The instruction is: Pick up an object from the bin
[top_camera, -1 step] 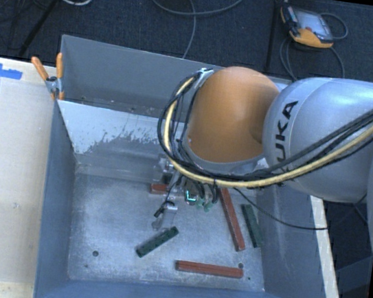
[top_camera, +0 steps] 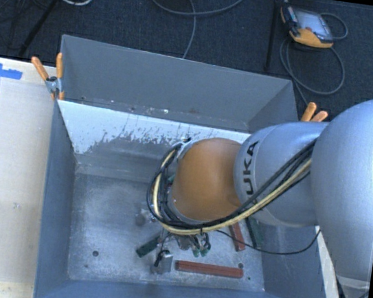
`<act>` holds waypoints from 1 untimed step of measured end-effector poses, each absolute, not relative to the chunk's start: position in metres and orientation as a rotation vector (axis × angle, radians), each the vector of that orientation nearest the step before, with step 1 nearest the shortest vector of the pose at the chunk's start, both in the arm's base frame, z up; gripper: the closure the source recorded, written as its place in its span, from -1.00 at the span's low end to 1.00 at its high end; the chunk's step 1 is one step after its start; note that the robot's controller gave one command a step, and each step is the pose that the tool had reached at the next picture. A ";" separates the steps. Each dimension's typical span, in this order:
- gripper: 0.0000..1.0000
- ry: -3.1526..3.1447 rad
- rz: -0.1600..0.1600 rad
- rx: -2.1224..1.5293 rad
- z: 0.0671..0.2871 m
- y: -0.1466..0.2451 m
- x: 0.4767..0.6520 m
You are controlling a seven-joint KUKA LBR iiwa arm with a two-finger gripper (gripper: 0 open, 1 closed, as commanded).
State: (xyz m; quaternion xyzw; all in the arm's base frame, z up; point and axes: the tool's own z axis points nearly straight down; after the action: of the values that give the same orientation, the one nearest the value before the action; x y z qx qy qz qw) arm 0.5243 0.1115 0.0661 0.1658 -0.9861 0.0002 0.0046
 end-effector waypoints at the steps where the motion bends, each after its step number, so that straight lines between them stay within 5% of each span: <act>1: -1.00 -2.998 -0.001 0.949 0.100 0.105 0.530</act>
Offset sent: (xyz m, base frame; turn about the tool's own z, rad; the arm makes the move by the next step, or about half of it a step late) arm 0.0050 -0.0069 0.0339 -0.2817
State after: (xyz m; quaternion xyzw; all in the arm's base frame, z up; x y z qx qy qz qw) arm 0.5300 0.1051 0.1002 0.3019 -0.9533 -0.0002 -0.0014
